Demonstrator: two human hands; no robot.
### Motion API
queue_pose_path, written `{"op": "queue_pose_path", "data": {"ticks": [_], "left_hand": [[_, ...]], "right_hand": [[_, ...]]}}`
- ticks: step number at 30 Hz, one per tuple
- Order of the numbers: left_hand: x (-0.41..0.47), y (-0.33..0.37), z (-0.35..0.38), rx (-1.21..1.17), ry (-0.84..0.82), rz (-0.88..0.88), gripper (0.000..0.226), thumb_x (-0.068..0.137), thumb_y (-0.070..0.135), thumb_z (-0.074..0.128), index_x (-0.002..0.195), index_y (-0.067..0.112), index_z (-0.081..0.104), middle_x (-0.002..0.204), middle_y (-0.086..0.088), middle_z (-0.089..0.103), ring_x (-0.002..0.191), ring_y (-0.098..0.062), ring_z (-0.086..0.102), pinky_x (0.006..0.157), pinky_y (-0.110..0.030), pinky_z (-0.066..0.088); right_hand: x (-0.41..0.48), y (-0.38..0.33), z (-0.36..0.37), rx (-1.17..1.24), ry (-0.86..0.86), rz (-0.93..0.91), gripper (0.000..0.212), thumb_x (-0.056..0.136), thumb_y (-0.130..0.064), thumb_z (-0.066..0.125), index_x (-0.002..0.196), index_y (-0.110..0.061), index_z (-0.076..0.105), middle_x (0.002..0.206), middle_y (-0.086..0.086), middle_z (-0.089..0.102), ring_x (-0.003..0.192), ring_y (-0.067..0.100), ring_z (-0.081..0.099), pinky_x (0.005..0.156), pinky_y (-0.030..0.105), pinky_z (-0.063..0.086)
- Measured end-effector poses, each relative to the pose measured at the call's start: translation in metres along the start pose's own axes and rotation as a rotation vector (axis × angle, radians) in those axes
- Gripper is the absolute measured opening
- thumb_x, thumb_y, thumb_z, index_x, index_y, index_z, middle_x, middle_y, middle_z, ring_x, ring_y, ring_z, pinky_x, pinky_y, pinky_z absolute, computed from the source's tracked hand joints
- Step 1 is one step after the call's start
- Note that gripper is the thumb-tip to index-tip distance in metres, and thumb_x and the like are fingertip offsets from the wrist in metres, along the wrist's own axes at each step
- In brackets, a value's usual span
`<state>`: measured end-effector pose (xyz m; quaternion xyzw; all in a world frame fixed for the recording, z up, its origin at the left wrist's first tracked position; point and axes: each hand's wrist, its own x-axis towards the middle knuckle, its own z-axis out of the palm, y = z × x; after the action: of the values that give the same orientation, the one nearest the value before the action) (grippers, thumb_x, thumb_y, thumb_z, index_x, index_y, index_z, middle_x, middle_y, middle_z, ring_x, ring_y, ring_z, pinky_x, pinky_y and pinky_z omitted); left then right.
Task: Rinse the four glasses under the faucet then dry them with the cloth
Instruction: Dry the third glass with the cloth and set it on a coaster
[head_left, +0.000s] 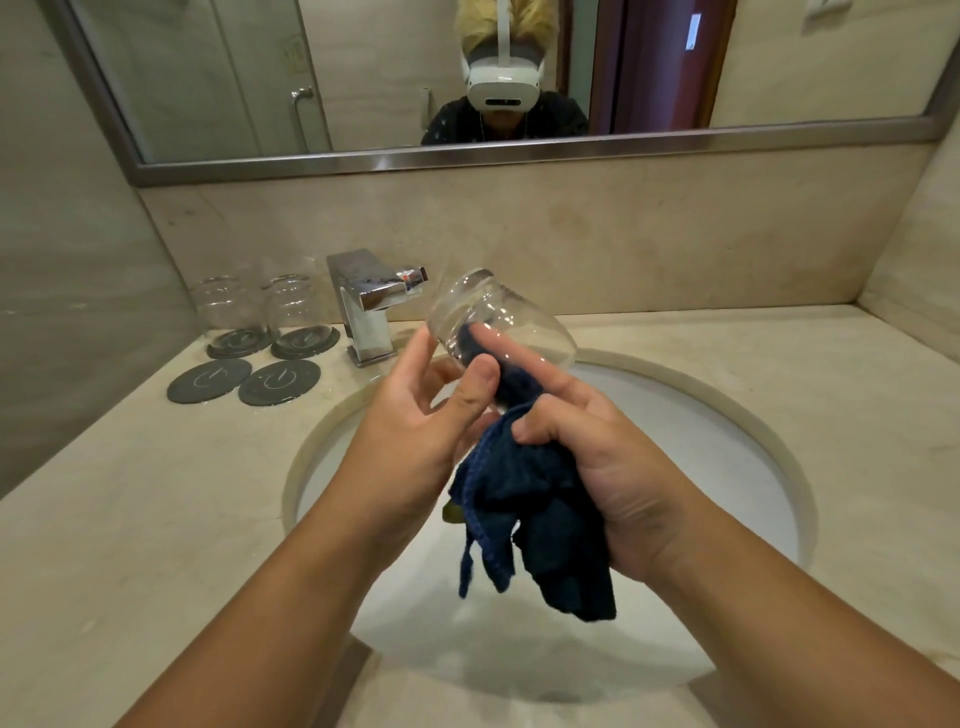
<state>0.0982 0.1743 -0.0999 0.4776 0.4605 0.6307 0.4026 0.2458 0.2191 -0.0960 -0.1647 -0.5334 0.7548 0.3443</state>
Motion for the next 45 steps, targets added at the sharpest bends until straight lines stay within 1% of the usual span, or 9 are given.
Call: {"op": "queue_pose_path", "data": {"ticks": [7,13,19,23,29,32,36,40,45], "left_hand": [[-0.001,0.0,0.005,-0.002,0.053,-0.071,0.055,0.085,0.042,0.079,0.132,0.018,0.063,0.123,-0.005,0.077,0.112,-0.019,0.076,0.102,-0.046,0.061],[0.0,0.0,-0.002,0.009,-0.02,-0.001,0.069,0.083,0.035,0.071,0.145,0.011,0.053,0.129,-0.003,0.076,0.119,-0.019,0.075,0.093,-0.032,0.063],[0.004,-0.001,-0.012,0.201,-0.104,0.01,0.091,0.079,0.062,0.081,0.156,0.031,0.044,0.146,0.006,0.067,0.137,-0.019,0.063,0.112,-0.045,0.052],[0.005,-0.006,-0.011,0.112,-0.079,-0.025,0.092,0.084,0.037,0.085,0.161,0.019,0.039,0.147,-0.007,0.066,0.133,-0.027,0.066,0.109,-0.047,0.054],[0.003,-0.007,0.0,0.019,0.014,-0.065,0.106,0.072,0.056,0.08,0.161,0.016,0.039,0.135,-0.008,0.071,0.124,-0.018,0.072,0.11,-0.042,0.056],[0.002,-0.009,-0.001,0.101,0.031,-0.049,0.088,0.075,0.063,0.08,0.148,0.021,0.052,0.128,0.0,0.076,0.124,-0.021,0.072,0.112,-0.054,0.053],[0.004,-0.008,-0.012,0.112,-0.066,-0.025,0.127,0.066,0.069,0.089,0.166,0.02,0.029,0.145,0.001,0.069,0.137,-0.019,0.064,0.121,-0.053,0.043],[0.007,-0.01,-0.014,0.157,-0.089,0.02,0.132,0.062,0.075,0.089,0.169,0.037,0.021,0.153,-0.002,0.062,0.138,-0.019,0.063,0.119,-0.051,0.047],[0.008,-0.013,-0.014,0.091,-0.016,0.01,0.131,0.056,0.072,0.096,0.164,0.053,0.024,0.164,-0.012,0.047,0.14,-0.023,0.061,0.122,-0.055,0.042]], "right_hand": [[0.003,0.008,0.006,-0.354,0.153,0.017,0.068,0.073,-0.014,0.056,0.13,-0.048,0.071,0.122,-0.014,0.078,0.116,0.012,0.071,0.112,0.048,0.051],[-0.002,0.0,0.009,0.065,0.003,0.058,0.066,0.073,-0.008,0.052,0.127,-0.038,0.076,0.136,0.02,0.069,0.105,0.034,0.055,0.116,0.073,0.036],[-0.001,-0.001,-0.001,0.257,-0.069,0.045,0.06,0.078,-0.009,0.049,0.126,-0.033,0.077,0.129,0.003,0.076,0.099,0.03,0.069,0.093,0.056,0.056],[0.004,0.002,-0.005,0.123,0.02,0.033,0.058,0.076,-0.007,0.052,0.12,-0.032,0.08,0.125,0.009,0.077,0.104,0.036,0.064,0.112,0.07,0.044],[0.004,0.008,-0.002,-0.159,0.118,0.012,0.058,0.086,0.006,0.052,0.122,-0.03,0.08,0.12,0.0,0.08,0.098,0.028,0.067,0.09,0.034,0.048],[0.003,0.007,0.001,-0.105,0.073,0.045,0.059,0.08,0.001,0.055,0.121,-0.034,0.08,0.117,0.002,0.08,0.09,0.022,0.061,0.091,0.038,0.052],[0.001,-0.001,0.001,0.116,-0.026,0.092,0.06,0.077,-0.005,0.052,0.121,-0.033,0.08,0.108,0.008,0.077,0.08,0.03,0.065,0.1,0.071,0.052],[-0.001,-0.002,-0.001,0.235,-0.045,0.11,0.058,0.085,0.002,0.047,0.122,-0.028,0.079,0.113,0.006,0.079,0.076,0.03,0.07,0.075,0.061,0.062],[0.004,0.002,0.0,0.078,0.064,0.058,0.058,0.076,0.0,0.054,0.117,-0.03,0.082,0.114,0.009,0.079,0.087,0.028,0.067,0.104,0.061,0.05]]}}
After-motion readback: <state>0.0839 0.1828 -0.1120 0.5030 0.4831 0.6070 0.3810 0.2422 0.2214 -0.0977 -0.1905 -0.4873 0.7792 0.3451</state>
